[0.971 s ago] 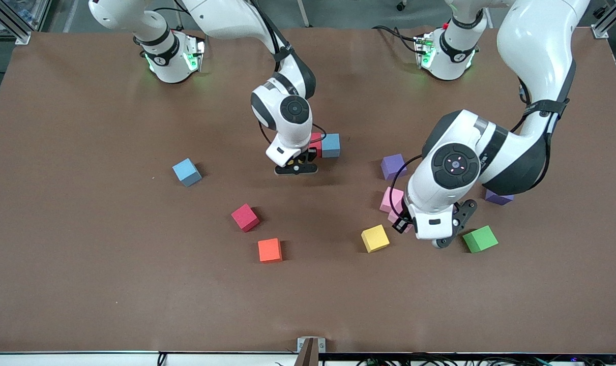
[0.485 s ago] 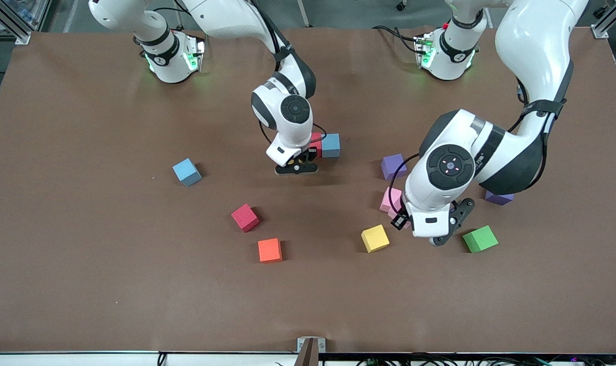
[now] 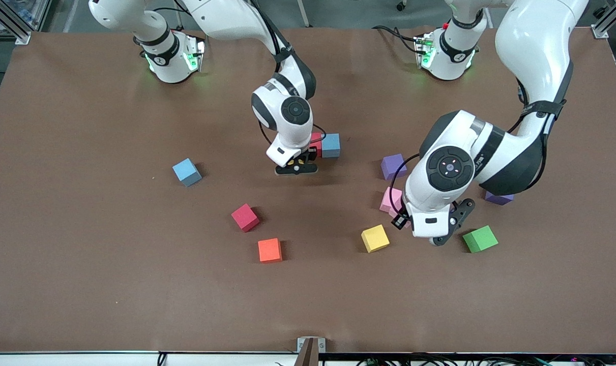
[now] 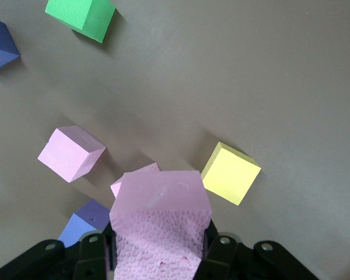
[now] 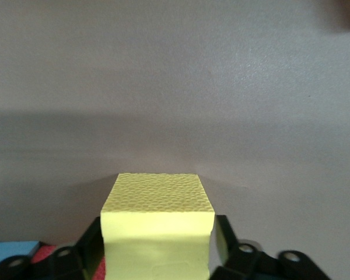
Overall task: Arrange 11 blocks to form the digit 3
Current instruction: 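Release the yellow cube below the blue cube and lift the right gripper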
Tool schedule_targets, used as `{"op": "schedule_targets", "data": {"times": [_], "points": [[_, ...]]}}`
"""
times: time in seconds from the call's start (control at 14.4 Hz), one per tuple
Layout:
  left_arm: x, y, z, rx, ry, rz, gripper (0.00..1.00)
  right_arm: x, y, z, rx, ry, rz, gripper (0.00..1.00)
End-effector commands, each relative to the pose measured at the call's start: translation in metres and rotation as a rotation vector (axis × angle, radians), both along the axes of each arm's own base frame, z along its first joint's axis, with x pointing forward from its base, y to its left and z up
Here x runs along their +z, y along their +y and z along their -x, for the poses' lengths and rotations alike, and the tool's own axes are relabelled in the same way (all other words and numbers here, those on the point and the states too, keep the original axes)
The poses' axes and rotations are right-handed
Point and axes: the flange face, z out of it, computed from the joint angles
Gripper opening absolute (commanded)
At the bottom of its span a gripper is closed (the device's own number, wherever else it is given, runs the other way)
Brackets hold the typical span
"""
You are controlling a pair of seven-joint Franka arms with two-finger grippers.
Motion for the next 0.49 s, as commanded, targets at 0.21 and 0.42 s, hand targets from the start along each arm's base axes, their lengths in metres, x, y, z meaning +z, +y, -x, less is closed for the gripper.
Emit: {"op": "schedule_targets", "data": {"times": [0.21, 0.42], "points": [[-0.001, -0.004, 0.003, -0.020, -0.002, -0.014, 0.15, 0.010, 0.003, -0.009, 0.020, -0.014, -0.010, 1.00], [-0.001, -0.003, 0.002, -0.033, -0.001, -0.013, 0.15, 0.019, -0.003, -0.015, 0.010, -0.008, -0.005, 1.00]]}}
